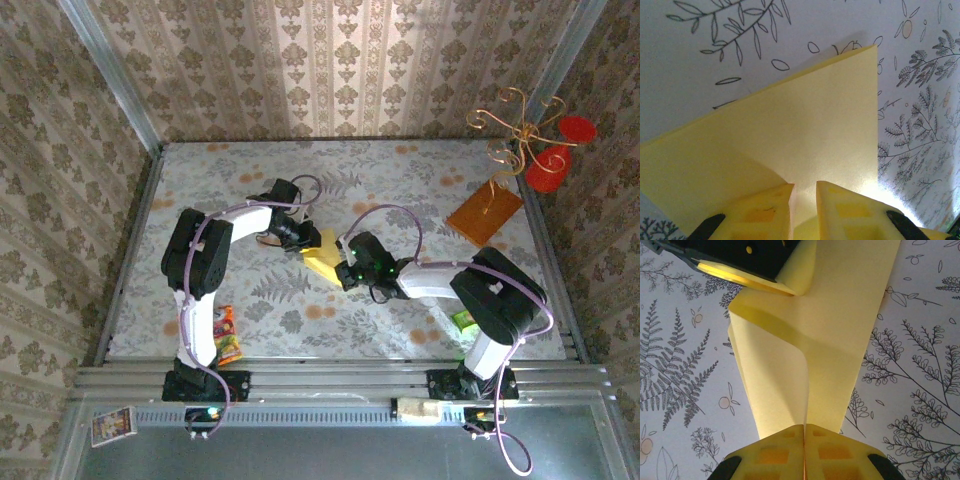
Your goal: Fold a paper plane with a square sheet of paper (pick it up from the middle)
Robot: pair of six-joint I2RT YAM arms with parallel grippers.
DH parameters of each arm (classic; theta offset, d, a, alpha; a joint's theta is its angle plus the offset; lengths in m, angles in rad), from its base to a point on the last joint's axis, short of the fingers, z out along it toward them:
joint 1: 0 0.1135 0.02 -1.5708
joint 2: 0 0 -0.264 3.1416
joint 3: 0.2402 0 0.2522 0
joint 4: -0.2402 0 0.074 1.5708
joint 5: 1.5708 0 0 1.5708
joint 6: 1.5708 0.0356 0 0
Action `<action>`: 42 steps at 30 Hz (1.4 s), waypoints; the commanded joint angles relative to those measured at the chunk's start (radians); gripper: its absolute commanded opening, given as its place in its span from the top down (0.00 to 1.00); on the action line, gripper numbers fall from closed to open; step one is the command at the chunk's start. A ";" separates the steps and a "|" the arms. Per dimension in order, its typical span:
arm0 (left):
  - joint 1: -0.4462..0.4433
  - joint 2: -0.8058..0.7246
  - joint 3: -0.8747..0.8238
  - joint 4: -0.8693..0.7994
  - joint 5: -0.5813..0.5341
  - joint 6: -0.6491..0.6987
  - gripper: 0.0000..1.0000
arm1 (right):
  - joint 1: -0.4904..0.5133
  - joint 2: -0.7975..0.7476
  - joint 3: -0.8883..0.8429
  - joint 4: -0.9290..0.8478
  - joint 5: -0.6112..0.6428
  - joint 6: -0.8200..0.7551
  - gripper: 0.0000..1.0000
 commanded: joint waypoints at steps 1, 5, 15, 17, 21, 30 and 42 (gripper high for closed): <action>-0.007 0.038 0.009 -0.061 -0.005 0.033 0.80 | -0.005 0.021 0.028 -0.030 -0.001 0.012 0.91; -0.007 0.038 0.011 -0.063 0.000 0.036 0.81 | -0.006 0.032 0.040 -0.036 -0.021 0.010 0.91; -0.008 0.038 0.010 -0.065 0.003 0.038 0.81 | -0.012 0.055 0.061 -0.053 -0.041 0.010 0.91; -0.008 0.037 0.011 -0.064 0.002 0.039 0.81 | -0.012 0.056 0.063 -0.055 -0.044 0.010 0.91; -0.008 0.038 0.008 -0.063 0.002 0.039 0.81 | -0.012 0.058 0.063 -0.061 -0.050 0.010 0.91; -0.009 0.039 0.011 -0.062 0.001 0.038 0.81 | -0.014 0.066 0.067 -0.069 -0.068 0.012 0.91; -0.009 0.036 0.008 -0.062 0.002 0.038 0.81 | -0.014 0.077 0.085 -0.084 -0.049 0.012 0.91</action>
